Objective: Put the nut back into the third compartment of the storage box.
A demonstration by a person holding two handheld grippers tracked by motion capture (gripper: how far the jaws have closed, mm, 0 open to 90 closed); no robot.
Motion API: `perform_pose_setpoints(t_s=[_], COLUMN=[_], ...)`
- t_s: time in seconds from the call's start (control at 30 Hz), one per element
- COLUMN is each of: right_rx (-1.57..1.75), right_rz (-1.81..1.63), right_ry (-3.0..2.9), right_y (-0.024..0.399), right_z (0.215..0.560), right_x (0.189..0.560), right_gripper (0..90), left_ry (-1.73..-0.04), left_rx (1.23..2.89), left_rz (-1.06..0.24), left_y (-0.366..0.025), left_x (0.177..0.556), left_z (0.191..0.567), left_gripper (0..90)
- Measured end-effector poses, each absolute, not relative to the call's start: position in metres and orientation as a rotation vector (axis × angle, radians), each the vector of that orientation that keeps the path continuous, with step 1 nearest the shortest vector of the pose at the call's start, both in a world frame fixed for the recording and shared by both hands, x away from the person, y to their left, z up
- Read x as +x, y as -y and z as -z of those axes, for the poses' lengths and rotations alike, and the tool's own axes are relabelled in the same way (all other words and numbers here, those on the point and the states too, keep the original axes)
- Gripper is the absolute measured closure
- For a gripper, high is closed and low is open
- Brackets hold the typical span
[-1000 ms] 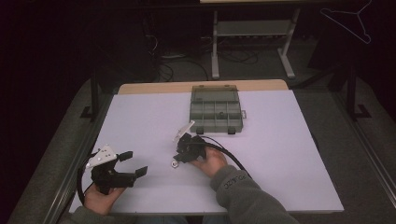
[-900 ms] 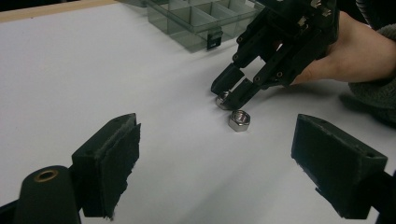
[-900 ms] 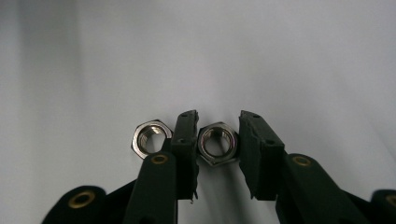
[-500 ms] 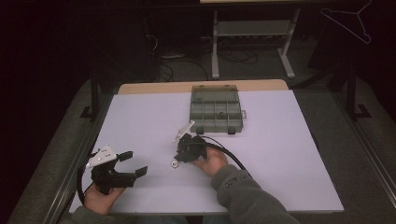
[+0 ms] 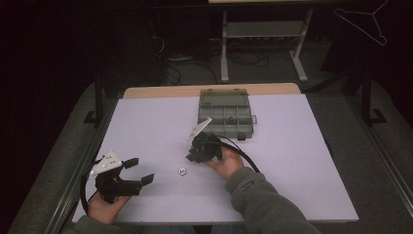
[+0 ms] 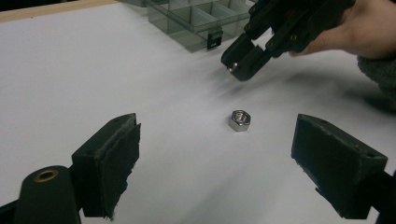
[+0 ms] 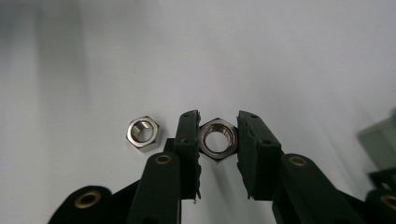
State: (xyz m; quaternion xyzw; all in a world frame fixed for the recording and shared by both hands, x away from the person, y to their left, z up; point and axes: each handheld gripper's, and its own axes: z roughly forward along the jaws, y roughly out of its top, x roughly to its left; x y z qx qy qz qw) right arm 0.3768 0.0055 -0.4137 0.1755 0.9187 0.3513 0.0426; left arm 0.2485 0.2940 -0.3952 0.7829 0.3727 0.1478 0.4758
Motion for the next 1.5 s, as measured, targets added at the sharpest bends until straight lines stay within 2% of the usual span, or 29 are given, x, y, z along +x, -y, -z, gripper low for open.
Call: perform_pose_setpoints(t_s=[0.5,0.83,1.2,1.5], right_rx=[0.715,0.895,1.049,1.170], right_rz=[-1.133,-1.134,-1.032,-0.946], right_ry=[-2.718,-2.622,-2.569,-2.557], right_y=[0.037,0.074,0.089,0.099], right_z=[0.371,0.352,0.370,0.393], right_x=[0.409,0.456,0.500,0.513], right_gripper=[69.5,69.5,69.5,69.5], left_ry=[-0.919,-0.916,-0.912,-0.913], left_rx=[1.903,1.907,1.906,1.901], left_rz=[-0.358,-0.359,-0.357,-0.354], left_y=[-0.294,-0.294,-0.295,-0.295], left_x=[0.249,0.249,0.249,0.249], left_z=[0.396,0.396,0.396,0.395], left_gripper=[14.5,14.5,14.5,14.5])
